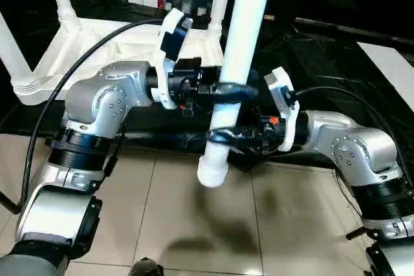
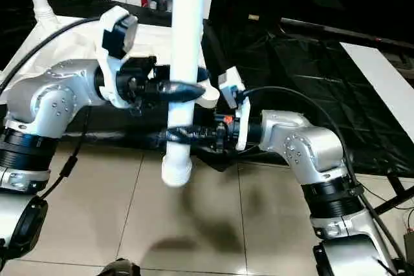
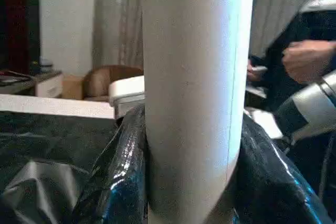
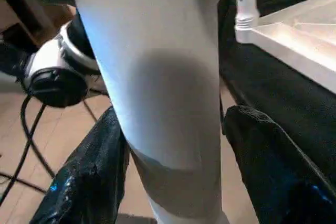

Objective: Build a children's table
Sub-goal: Move to table

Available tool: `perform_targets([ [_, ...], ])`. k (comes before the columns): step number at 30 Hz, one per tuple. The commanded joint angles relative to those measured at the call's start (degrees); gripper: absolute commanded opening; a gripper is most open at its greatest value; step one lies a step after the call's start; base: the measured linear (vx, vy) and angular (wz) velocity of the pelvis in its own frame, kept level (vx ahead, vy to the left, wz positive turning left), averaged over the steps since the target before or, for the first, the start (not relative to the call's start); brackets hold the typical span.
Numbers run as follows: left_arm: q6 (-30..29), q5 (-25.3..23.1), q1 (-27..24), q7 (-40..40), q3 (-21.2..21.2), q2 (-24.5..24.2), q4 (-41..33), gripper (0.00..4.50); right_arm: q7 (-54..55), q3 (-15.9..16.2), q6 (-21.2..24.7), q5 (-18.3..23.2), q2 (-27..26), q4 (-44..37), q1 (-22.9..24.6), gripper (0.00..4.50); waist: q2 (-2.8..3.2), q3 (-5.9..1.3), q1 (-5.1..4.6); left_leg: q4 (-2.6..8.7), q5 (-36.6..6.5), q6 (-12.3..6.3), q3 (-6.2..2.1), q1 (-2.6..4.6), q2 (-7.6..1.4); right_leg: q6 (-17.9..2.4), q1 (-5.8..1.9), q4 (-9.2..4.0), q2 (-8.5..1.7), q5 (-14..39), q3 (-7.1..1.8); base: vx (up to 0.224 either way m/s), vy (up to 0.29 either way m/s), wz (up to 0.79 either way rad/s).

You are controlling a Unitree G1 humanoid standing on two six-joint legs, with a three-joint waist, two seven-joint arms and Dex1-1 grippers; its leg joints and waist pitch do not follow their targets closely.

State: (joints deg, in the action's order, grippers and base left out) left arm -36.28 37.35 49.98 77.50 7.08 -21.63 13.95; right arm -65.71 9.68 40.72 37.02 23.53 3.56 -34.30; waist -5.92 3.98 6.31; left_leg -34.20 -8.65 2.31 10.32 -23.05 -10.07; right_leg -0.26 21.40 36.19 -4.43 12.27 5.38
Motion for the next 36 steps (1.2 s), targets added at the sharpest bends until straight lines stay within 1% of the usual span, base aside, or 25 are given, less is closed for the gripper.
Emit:
perform_targets([
  [1, 0.8, -0.5, 0.7, 1.6, 1.1, 0.2, -0.2, 1.77, -1.2, 0.4, -1.2, -1.1, 1.1, 0.5, -1.5, 2.95, 1.62, -4.36, -0.2, 4.43, -13.7, 5.8, -1.28, 2.5, -4.06, -12.5, -1.97, -3.88, -5.4, 6.3, -3.64, 0.0, 0.0, 0.0],
  [2, 1.0, -0.6, 0.9, 2.2, 1.2, 0.2, 0.2, 1.77, -2.0, 1.3, -2.0, -2.2, 1.3, 1.1, -1.8, 2.95, 1.59, -4.4, -0.21, 4.39, -13.5, 5.73, -1.26, 2.5, -4.05, -12.7, -2.0, -3.84, -5.39, 6.0, -3.59, 0.0, 0.0, 0.0],
  [5, 1.4, -0.9, 1.2, 2.7, 1.2, 0.2, 0.7, 1.77, -2.9, 2.5, -3.1, -3.5, 1.6, 1.7, -2.0, 2.95, 1.65, -4.41, -0.3, 4.34, -12.9, 5.49, -1.21, 2.6, -4.06, -13.2, -1.93, -3.66, -5.28, 4.5, -3.57, 0.0, 0.0, 0.0],
  [8, 1.5, -0.5, 2.0, 2.8, 0.0, 0.7, 1.8, 1.77, -3.6, 3.1, -4.1, -4.6, 1.8, 2.1, -1.8, 2.95, 1.63, -4.49, -0.25, 4.28, -12.2, 5.14, -1.19, 2.5, -3.99, -13.6, -2.1, -3.55, -5.23, 3.4, -3.56, 0.0, 0.0, 0.0],
  [9, 1.5, -0.3, 2.1, 2.6, -0.3, 0.9, 2.0, 1.77, -3.7, 3.3, -4.2, -4.9, 1.9, 2.2, -1.8, 2.95, 1.74, -4.51, -0.22, 4.25, -12.1, 5.12, -1.2, 2.51, -3.99, -13.7, -2.11, -3.51, -5.26, 3.0, -3.56, 0.0, 0.0, 0.0],
  [11, 1.5, -0.3, 2.2, 2.6, -0.5, 1.0, 2.1, 1.77, -3.8, 3.5, -4.4, -5.1, 2.0, 2.2, -1.7, 2.95, 1.61, -4.55, -0.25, 4.24, -11.9, 4.92, -1.2, 2.49, -3.99, -13.8, -2.21, -3.47, -5.22, 2.6, -3.59, 0.0, 0.0, 0.0],
  [12, 1.5, 0.2, 2.4, 2.4, -1.0, 1.4, 2.4, 1.77, -4.0, 3.8, -5.0, -5.6, 2.1, 2.3, -1.5, 2.95, 1.7, -4.56, -0.23, 4.2, -11.9, 4.86, -1.19, 2.55, -4.01, -13.9, -2.19, -3.45, -5.26, 2.5, -3.58, 0.0, 0.0, 0.0],
  [14, 1.4, 0.7, 2.8, 2.3, -1.6, 1.8, 3.0, 1.77, -4.2, 4.1, -5.7, -6.3, 1.9, 2.6, -1.4, 2.95, 1.54, -4.52, -0.26, 4.16, -11.9, 4.7, -1.15, 2.41, -3.96, -14.1, -2.21, -3.49, -5.24, 2.8, -3.58, 0.0, 0.0, 0.0],
  [16, 1.3, 1.0, 3.0, 2.4, -1.8, 2.0, 3.4, 1.77, -4.4, 4.4, -6.3, -6.9, 1.9, 2.9, -1.3, 2.95, 1.58, -4.52, -0.21, 4.11, -12.1, 4.62, -1.14, 2.52, -3.95, -14.2, -2.22, -3.59, -5.3, 3.3, -3.59, 0.0, 0.0, 0.0],
  [22, 1.2, 0.7, 2.5, 2.4, -1.6, 2.1, 2.9, 1.77, -4.7, 4.8, -7.1, -7.7, 1.7, 3.1, -0.9, 2.95, 1.36, -4.55, -0.25, 4.05, -11.4, 3.95, -1.12, 2.54, -4.0, -14.4, -2.21, -3.45, -5.24, 2.4, -3.56, 0.0, 0.0, 0.0],
  [23, 1.1, 0.7, 2.3, 2.5, -1.5, 2.1, 2.7, 1.77, -4.7, 4.7, -6.9, -7.6, 1.6, 3.3, -1.0, 2.95, 1.28, -4.56, -0.26, 4.02, -11.1, 3.79, -1.11, 2.48, -4.0, -14.5, -2.26, -3.43, -5.24, 2.3, -3.58, 0.0, 0.0, 0.0],
  [26, 1.0, 0.6, 2.0, 2.6, -1.5, 2.3, 2.5, 1.77, -4.8, 4.3, -6.6, -7.0, 1.1, 3.4, -1.3, 2.95, 1.31, -4.54, -0.27, 4.0, -10.9, 3.48, -1.1, 2.52, -4.01, -14.6, -2.21, -3.44, -5.22, 2.3, -3.55, 0.0, 0.0, 0.0],
  [27, 1.0, 0.5, 2.0, 2.6, -1.6, 2.4, 2.5, 1.77, -4.8, 4.2, -6.5, -6.9, 1.0, 3.5, -1.4, 2.78, 1.32, -4.55, -0.27, 3.99, -11.0, 3.46, -1.09, 2.51, -4.01, -14.6, -2.22, -3.44, -5.23, 2.5, -3.55, 0.0, 0.0, 0.0],
  [29, 1.0, 0.4, 2.1, 2.7, -1.6, 2.5, 2.8, 1.77, -5.1, 3.9, -6.0, -6.3, 0.7, 3.8, -1.6, 2.58, 1.19, -4.56, -0.24, 3.94, -11.1, 3.33, -1.08, 2.46, -3.98, -14.5, -2.3, -3.51, -5.29, 3.1, -3.57, 0.0, 0.0, 0.0],
  [32, 1.0, 0.3, 2.1, 2.3, -1.9, 2.6, 2.9, 1.77, -5.4, 3.5, -5.2, -5.3, 0.4, 4.0, -1.5, 2.49, 1.25, -4.58, -0.22, 3.96, -10.3, 3.01, -1.11, 2.52, -4.05, -14.6, -2.27, -3.38, -5.22, 2.2, -3.54, 0.0, 0.0, 0.0],
  [33, 0.9, 0.3, 2.0, 2.2, -1.9, 2.5, 2.9, 1.77, -5.5, 3.4, -5.1, -5.3, 0.2, 4.0, -1.5, 2.23, 1.27, -4.57, -0.2, 3.96, -10.3, 3.04, -1.11, 2.5, -4.04, -14.6, -2.23, -3.36, -5.18, 2.2, -3.51, 0.0, 0.0, 0.0],
  [34, 0.9, 0.2, 1.9, 2.0, -1.9, 2.5, 2.7, 1.77, -5.6, 3.1, -4.9, -5.1, -0.1, 4.0, -1.4, 2.23, 1.47, -4.61, -0.17, 3.97, -10.4, 3.16, -1.14, 2.5, -4.03, -14.6, -2.26, -3.32, -5.24, 2.0, -3.52, 0.0, 0.0, 0.0],
  [35, 1.0, 0.0, 1.6, 1.8, -1.8, 2.4, 2.5, 1.77, -5.6, 2.9, -4.8, -5.1, -0.2, 4.0, -1.3, 2.11, 1.48, -4.62, -0.18, 3.98, -10.4, 3.24, -1.15, 2.46, -4.02, -14.6, -2.27, -3.35, -5.24, 1.9, -3.52, 0.0, 0.0, 0.0],
  [36, 1.4, -0.4, 1.4, 1.3, -1.8, 2.4, 2.3, 1.77, -5.6, 2.7, -4.8, -5.0, -0.3, 4.1, -1.2, 2.11, 1.46, -4.62, -0.19, 3.99, -10.6, 3.43, -1.16, 2.46, -4.01, -14.6, -2.3, -3.31, -5.18, 1.7, -3.5, 0.0, 0.0, 0.0],
])
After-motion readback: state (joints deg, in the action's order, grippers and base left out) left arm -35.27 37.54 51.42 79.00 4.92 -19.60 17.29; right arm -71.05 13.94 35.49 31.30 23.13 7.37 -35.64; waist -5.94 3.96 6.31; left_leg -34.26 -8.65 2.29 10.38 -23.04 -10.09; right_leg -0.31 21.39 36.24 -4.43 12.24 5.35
